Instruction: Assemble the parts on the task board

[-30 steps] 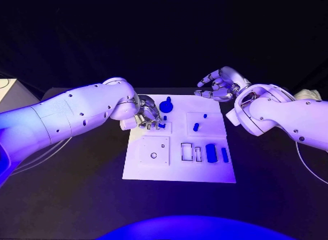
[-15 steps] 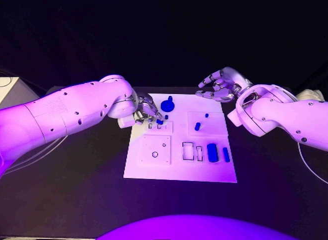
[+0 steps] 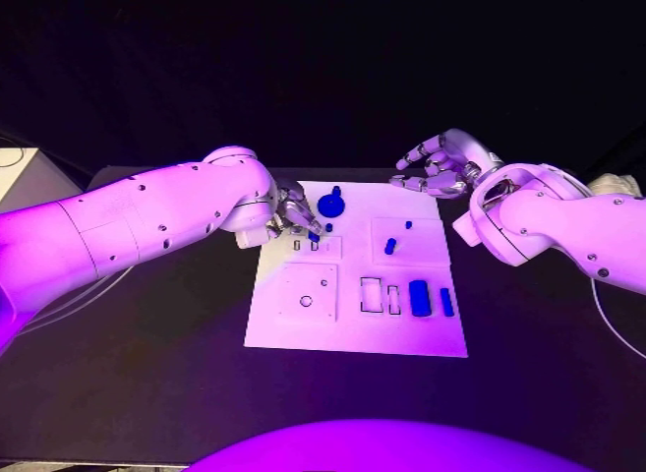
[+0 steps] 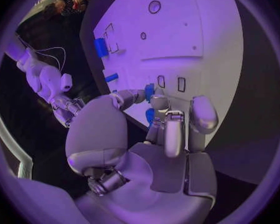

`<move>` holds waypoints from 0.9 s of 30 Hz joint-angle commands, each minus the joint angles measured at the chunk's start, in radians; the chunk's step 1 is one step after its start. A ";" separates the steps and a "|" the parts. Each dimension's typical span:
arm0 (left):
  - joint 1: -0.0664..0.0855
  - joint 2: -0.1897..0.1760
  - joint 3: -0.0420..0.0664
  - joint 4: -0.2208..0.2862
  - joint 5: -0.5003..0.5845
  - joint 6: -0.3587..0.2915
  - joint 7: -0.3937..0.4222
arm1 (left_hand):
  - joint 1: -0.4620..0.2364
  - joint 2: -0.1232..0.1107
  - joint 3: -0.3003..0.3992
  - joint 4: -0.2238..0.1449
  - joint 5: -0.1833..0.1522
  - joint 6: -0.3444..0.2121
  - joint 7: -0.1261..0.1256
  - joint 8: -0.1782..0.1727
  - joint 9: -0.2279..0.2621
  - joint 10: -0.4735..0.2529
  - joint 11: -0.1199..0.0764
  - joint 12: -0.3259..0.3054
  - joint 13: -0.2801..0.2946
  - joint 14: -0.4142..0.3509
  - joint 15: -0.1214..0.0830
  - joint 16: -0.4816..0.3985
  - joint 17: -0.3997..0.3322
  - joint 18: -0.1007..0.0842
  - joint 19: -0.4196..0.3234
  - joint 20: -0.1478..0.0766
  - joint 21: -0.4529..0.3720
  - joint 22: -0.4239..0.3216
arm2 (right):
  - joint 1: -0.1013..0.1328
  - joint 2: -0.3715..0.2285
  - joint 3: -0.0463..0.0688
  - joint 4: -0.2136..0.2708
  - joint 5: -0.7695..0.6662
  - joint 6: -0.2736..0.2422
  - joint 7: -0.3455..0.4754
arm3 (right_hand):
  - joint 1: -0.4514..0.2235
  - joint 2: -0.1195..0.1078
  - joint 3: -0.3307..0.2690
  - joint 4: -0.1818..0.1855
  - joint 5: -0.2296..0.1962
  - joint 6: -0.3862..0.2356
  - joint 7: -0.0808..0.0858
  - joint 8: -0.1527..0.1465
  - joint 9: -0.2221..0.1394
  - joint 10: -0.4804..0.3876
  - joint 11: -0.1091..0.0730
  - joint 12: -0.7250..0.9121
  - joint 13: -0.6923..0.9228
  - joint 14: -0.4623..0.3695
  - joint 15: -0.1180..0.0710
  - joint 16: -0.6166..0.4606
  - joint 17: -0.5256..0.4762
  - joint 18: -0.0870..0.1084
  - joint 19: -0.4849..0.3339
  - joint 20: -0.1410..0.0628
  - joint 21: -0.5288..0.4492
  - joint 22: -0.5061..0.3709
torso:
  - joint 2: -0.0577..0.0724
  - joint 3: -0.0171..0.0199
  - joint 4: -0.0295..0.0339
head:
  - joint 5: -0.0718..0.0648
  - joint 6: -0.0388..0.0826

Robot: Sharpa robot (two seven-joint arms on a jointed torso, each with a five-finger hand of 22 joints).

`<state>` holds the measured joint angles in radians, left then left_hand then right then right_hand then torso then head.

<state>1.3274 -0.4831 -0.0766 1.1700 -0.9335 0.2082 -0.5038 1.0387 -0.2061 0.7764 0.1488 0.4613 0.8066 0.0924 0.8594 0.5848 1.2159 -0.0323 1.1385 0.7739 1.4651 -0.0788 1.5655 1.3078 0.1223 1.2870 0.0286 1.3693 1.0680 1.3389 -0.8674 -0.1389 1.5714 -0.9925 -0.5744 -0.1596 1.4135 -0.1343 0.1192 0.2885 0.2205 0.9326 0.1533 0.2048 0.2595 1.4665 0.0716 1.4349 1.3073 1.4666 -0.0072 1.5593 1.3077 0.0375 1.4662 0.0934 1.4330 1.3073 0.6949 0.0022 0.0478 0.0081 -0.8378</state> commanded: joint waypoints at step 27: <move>-0.004 0.030 -0.022 -0.010 -0.089 0.002 -0.009 | -0.018 0.008 0.157 -0.173 0.017 0.103 -0.073 0.008 0.232 0.050 -0.017 0.006 0.012 0.106 -0.019 0.005 0.263 -0.027 0.033 -0.012 0.017 0.033 | -0.001 0.001 0.000 -0.003 -0.010 0.008 0.002 | -0.010 0.007 0.006 0.000 0.007 -0.006 0.000 0.007 0.001 -0.005 -0.003 -0.002 0.156 0.096 0.000 -0.007 0.233 0.001 0.044 0.001 -0.008 0.145 | 0.001 0.0000 -0.0003 | 0.001 -0.014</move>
<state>1.3241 -0.4543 -0.0985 1.1574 -1.0120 0.1863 -0.5098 1.0153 -0.2111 0.7710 0.1433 0.4718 0.8429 0.0816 0.8650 0.5848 1.2586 -0.0468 1.1421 0.7840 1.4651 -0.0929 1.5653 1.3077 0.1070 1.3116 0.0180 1.3815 1.0999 1.3385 -0.8666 -0.1389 1.5688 -0.9928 -0.5745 -0.1602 1.4080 -0.1289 0.1192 0.2885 0.2205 0.9326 0.1533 0.2089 0.2594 1.4665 0.0716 1.4349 1.3073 1.4666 -0.0072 1.5593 1.3075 0.0374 1.4662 0.0934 1.4288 1.3079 0.6959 0.0024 0.0476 0.0096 -0.8506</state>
